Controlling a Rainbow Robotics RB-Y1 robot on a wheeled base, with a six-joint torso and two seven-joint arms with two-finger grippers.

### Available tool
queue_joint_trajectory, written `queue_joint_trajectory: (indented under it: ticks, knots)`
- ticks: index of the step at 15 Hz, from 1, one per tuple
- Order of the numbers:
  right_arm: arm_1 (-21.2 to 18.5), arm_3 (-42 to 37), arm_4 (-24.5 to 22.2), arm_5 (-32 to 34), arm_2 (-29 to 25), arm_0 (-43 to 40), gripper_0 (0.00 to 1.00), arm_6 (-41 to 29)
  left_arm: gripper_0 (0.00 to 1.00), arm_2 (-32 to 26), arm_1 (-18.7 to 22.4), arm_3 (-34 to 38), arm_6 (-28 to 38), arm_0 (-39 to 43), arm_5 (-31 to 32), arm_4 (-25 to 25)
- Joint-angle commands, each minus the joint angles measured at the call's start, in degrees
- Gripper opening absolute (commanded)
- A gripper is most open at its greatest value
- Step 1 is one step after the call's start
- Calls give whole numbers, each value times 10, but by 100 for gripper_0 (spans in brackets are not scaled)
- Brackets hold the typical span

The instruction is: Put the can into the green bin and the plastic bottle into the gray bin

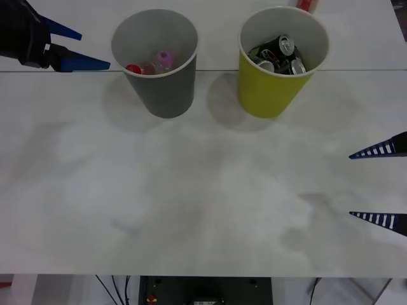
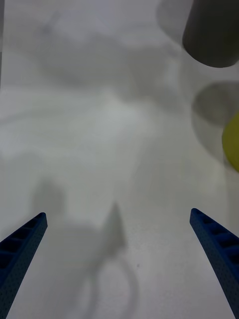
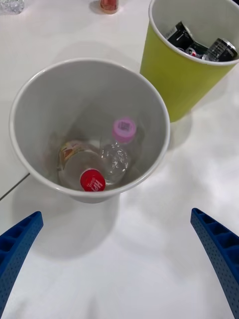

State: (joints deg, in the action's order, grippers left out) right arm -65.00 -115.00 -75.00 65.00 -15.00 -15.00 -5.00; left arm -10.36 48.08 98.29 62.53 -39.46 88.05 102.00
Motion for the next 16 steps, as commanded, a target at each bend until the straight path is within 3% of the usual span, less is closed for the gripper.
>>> queue_joint_trajectory:
  ticks: [1, 6, 12, 16]
  knots:
    - [0, 0, 0, 0, 0, 0, 100, 0, 100, -63, -1, 105, -27, 107, -2, -13]
    - [0, 0, 0, 0, 0, 0, 100, 0, 100, -135, -16, 163, -161, 239, -20, -64]
    - [0, 0, 0, 0, 0, 0, 100, 0, 100, -152, -30, 192, -338, 345, -31, -94]
    - [0, 0, 0, 0, 0, 0, 100, 0, 100, -152, -33, 212, -419, 416, -53, -117]
